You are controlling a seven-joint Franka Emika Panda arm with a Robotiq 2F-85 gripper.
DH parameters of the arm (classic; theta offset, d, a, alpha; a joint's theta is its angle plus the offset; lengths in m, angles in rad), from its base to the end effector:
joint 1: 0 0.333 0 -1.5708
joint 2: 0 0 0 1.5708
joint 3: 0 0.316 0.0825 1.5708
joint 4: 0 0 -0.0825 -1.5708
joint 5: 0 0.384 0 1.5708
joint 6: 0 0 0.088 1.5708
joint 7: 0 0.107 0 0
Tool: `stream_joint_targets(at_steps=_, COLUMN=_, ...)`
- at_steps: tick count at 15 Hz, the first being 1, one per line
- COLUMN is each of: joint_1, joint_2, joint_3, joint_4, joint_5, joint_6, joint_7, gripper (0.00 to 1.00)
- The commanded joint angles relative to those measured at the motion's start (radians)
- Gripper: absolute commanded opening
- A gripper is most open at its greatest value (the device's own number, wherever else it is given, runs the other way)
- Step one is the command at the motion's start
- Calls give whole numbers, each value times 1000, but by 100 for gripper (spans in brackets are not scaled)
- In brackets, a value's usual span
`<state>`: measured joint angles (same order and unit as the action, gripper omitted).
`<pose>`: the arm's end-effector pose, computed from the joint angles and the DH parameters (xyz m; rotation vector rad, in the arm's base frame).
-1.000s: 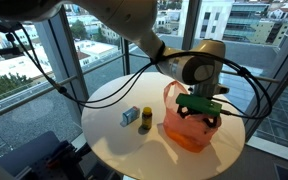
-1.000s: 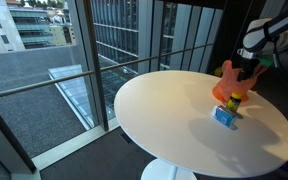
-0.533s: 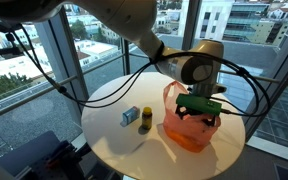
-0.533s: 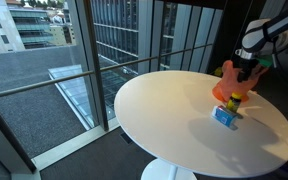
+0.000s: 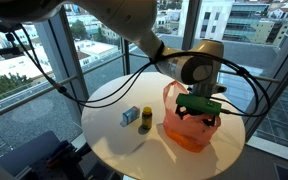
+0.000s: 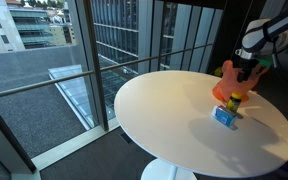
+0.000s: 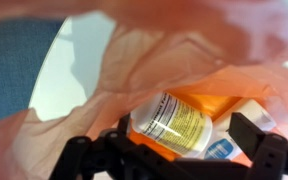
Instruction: Take the white and orange bottle out of the plastic bag and put it on the table
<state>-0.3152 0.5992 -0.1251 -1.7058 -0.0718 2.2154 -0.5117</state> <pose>0.6041 -0.2786 0.2398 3.0544 0.2075 -0.2065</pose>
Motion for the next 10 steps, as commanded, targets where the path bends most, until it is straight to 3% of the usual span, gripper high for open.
stream_joint_targets(at_steps=1, joint_1=-4, joint_2=5, joint_3=-2, joint_4=7, joint_5=13, joint_6=12, joint_7=95, gripper=100)
stream_joint_targets(at_steps=10, joint_1=23, joint_2=30, joint_3=-18, joint_4=27, joint_5=138, joint_6=-11, joint_7=484, gripper=100)
